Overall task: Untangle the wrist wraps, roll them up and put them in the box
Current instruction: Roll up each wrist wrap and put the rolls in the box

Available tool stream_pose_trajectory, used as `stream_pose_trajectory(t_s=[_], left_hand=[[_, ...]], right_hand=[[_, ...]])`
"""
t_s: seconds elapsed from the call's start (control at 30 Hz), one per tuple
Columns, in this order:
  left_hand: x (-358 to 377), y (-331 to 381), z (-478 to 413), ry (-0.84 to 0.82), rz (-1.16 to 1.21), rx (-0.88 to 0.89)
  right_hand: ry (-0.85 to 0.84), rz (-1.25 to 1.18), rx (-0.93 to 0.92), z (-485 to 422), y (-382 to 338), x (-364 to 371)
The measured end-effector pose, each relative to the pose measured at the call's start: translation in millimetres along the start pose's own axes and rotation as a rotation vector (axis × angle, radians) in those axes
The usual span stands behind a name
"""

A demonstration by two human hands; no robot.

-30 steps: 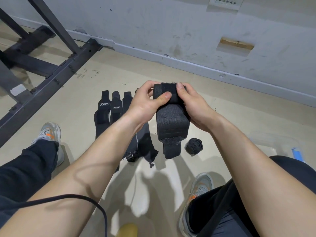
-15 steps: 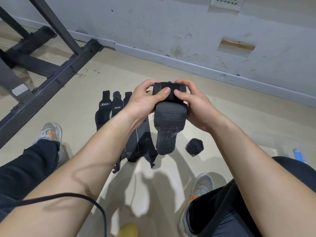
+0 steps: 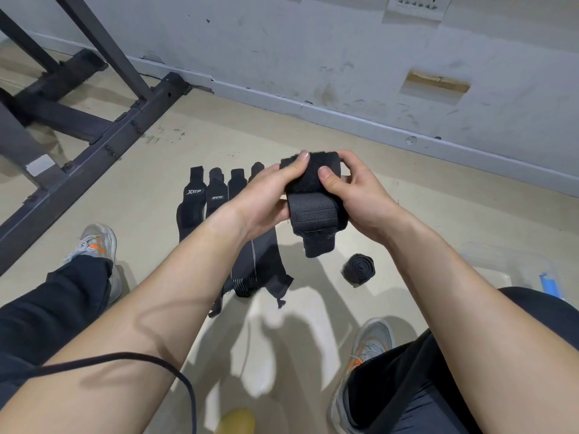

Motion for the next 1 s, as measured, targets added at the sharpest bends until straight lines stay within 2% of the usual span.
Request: stream_pose_trajectory(t_s=[0.07, 0.17, 0.23, 0.33, 0.5, 0.57, 0.7, 0.83, 1.0], left_hand=[[4.1, -3.3, -2.1, 0.032, 0.009, 0.024], [4.1, -8.2, -8.8, 0.173, 0.024, 0.058], [1.6, -10.2, -12.7, 0.259, -0.001, 0.063], [-0.1, -13.9, -13.6, 0.299, -0.096, 0.08], [-23.2, -20.7, -17.0, 0.238, -0.212, 0.05], [-29.6, -23.1, -15.5, 0.191, -0.232, 0.07], [-24.2, -17.6, -7.9, 0.125, -0.121, 0.167], [-20.2, -17.3, -2.9, 0.122, -0.118, 0.185], [-24.3, -20.0, -2.8, 0.08, -0.247, 0.196]], right_hand=[[0.035, -0.009, -0.01, 0.3, 1.8, 1.7], [0.114, 0.001, 0.037, 2.6, 8.5, 11.3], [0.115, 0.052, 0.081, 5.5, 12.6, 17.5], [0.092, 0.112, 0.121, 6.6, 17.5, 18.6], [-0.03, 0.344, 0.137, 14.7, 23.0, 26.3], [-0.024, 0.38, 0.144, 16.5, 22.3, 28.3], [0.111, 0.226, 0.143, 7.9, 16.3, 23.1], [0.096, 0.084, 0.189, 7.1, 12.0, 22.3], [0.067, 0.049, 0.176, 9.2, 11.7, 20.0]])
Point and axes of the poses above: each hand's wrist, its own z-axis away from the middle knuckle, its own x-axis out of the palm, y = z × x, the point moved 4 cm from there along -z, towards the middle knuckle, and after that the axes turned 2 degrees about z, right-handed, at the moved point
